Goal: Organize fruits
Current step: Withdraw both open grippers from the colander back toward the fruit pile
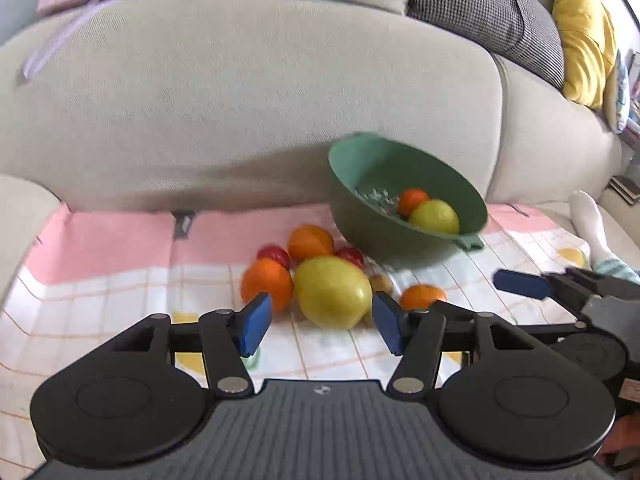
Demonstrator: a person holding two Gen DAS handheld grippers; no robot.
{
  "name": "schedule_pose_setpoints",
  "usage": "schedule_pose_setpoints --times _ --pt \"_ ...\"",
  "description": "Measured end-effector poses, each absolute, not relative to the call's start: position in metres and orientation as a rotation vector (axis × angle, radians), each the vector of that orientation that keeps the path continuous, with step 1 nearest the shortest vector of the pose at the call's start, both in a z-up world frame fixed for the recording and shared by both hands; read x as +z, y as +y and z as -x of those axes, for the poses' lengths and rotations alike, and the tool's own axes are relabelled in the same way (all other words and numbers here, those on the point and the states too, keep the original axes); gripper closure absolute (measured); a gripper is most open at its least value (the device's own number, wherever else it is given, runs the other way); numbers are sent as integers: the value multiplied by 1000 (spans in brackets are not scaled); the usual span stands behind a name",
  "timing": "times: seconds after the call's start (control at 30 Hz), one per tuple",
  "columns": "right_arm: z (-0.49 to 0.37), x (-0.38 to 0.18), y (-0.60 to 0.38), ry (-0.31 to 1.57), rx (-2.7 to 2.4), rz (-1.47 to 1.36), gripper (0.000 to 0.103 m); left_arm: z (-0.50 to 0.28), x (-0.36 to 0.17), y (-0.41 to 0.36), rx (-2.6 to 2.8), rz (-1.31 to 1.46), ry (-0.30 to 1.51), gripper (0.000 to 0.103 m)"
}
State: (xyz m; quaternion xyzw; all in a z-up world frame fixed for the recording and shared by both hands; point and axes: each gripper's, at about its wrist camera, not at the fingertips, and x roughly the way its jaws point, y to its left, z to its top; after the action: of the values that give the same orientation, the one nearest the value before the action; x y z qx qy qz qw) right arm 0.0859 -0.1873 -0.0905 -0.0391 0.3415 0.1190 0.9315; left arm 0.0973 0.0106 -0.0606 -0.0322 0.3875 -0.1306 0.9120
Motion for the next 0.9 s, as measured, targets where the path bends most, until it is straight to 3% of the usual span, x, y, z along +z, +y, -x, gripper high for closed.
schedule_pose_setpoints --times 0.2,0.47,0.57,0.9 --pt "-89 -105 -182 735 275 120 41 -101 -79 10 -273 96 839 36" --pt "-108 -117 -188 751 248 85 43 -112 -93 -2 -283 136 836 35" --pt "-115 -121 -190 765 238 55 50 -118 -98 -4 -256 171 839 32" --pt "-128 -135 -193 811 267 -9 50 -135 -111 -4 -191 309 876 27"
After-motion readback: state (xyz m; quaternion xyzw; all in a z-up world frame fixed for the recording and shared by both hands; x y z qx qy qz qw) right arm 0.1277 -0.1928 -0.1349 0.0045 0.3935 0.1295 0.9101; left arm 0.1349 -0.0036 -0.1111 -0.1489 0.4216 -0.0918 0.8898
